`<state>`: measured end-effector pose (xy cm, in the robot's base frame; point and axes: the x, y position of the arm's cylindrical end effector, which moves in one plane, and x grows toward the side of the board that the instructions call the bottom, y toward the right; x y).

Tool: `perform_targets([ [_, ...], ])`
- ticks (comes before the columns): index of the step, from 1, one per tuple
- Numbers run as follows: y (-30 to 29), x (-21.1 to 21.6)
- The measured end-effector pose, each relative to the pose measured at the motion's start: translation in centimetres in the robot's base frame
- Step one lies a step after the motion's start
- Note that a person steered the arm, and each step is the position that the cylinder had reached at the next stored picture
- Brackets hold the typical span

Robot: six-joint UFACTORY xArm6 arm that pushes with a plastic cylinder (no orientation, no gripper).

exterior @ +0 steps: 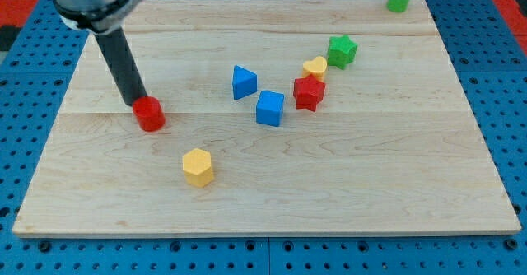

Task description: Slide the red circle to bottom left

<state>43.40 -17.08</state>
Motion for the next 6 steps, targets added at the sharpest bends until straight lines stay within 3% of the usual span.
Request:
perform_targets([
  [1,3.5,2.4],
  [2,4.4,1.4],
  [4,9.7,3.9],
  [6,3.3,3.5],
])
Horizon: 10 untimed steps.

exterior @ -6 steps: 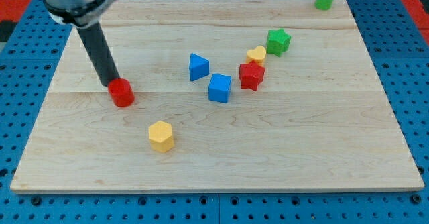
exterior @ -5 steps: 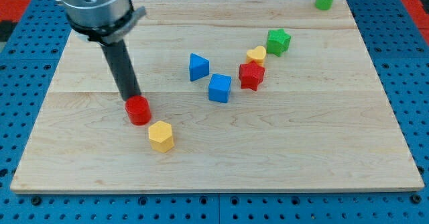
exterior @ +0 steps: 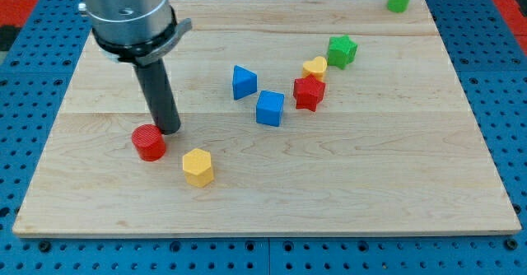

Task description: Slide the red circle to bottom left

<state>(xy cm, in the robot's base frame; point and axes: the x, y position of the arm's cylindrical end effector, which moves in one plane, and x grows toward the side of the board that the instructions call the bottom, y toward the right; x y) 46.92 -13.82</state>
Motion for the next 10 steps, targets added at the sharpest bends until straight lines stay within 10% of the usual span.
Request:
perform_targets([
  [4,2.3,2.9],
  [10,-11.6,3.4],
])
